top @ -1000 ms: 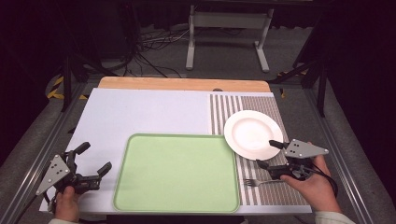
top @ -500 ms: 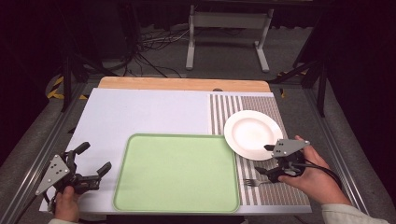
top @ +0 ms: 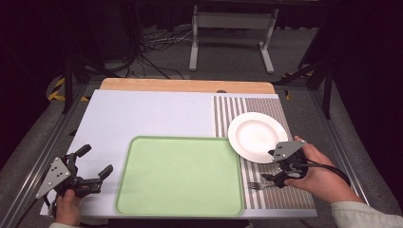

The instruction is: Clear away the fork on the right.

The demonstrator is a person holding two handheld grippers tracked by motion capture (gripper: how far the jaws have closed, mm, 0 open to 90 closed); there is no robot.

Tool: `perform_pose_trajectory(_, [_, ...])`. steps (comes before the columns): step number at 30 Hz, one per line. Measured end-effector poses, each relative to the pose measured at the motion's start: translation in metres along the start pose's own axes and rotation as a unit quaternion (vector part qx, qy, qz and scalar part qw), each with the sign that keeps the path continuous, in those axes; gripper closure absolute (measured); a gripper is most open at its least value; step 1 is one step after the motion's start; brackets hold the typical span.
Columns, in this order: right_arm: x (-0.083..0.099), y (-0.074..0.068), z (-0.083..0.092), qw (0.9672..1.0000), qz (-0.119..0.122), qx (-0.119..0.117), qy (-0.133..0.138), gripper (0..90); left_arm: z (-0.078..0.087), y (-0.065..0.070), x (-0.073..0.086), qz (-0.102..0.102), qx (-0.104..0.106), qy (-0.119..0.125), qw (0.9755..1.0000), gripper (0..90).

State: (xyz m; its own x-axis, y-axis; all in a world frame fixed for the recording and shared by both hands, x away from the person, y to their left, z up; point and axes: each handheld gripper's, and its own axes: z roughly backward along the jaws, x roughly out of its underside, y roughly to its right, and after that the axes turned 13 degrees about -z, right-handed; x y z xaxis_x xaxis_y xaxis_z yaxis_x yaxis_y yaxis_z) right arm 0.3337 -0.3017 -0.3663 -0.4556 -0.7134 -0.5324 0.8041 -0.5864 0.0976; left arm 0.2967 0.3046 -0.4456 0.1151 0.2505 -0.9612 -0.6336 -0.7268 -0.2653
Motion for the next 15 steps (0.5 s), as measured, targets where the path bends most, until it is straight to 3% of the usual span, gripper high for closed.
perform_pose_trajectory(15, [0.001,0.001,-0.014,0.9968,0.019,-0.028,-0.072,20.8,0.0,0.0,0.0,0.0,0.0,-0.001,1.0,0.3])
